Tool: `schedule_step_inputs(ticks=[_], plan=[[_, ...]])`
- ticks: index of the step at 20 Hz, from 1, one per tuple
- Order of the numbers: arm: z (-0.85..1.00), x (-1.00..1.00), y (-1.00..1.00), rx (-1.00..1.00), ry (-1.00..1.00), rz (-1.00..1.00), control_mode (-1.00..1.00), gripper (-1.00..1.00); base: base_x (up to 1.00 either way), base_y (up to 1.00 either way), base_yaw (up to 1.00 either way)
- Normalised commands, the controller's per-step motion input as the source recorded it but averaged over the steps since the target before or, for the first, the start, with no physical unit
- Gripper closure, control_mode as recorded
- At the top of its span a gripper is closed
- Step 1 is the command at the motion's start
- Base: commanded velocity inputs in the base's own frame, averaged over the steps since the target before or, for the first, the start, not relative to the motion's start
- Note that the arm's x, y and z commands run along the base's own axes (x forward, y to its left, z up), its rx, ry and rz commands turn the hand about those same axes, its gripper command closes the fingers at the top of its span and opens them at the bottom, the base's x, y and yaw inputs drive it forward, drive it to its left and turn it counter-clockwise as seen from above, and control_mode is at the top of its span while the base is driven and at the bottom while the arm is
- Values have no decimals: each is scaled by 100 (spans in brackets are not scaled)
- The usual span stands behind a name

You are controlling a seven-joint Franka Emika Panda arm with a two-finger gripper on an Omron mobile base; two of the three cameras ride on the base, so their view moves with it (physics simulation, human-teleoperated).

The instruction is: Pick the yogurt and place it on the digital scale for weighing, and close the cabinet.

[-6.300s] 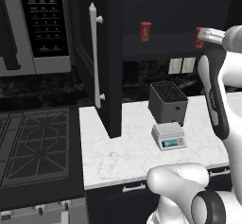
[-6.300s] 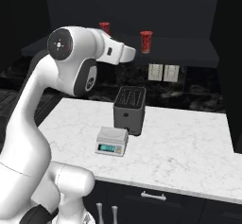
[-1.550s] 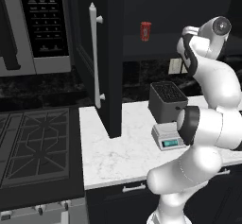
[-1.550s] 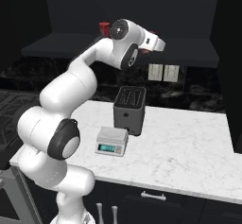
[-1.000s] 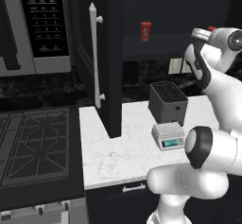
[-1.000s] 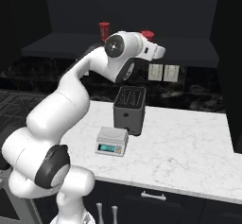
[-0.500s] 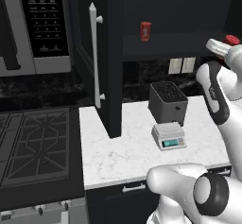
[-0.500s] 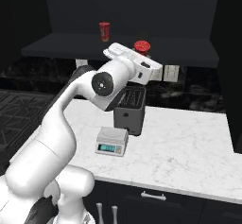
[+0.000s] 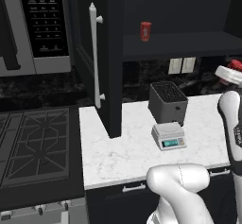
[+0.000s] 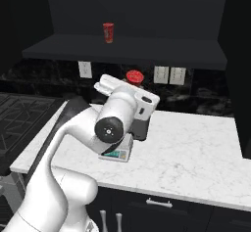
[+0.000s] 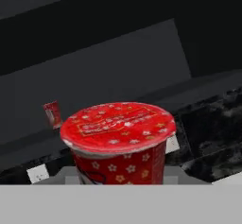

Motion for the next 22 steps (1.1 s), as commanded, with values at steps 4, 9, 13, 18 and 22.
schedule_step_inputs(ticks=[4, 9, 13, 18, 22], plan=[[-86, -40, 29, -5, 12, 64, -100, 100, 0, 0, 0], [-97, -1, 97, -14, -8, 44, -100, 100, 0, 0, 0], [-71, 55, 91, -12, 1, 30, -100, 100, 0, 0, 0], [-59, 71, 35, -5, 2, 13, -100, 100, 0, 0, 0], [-46, 43, 2, -1, 2, 3, -100, 100, 0, 0, 0]])
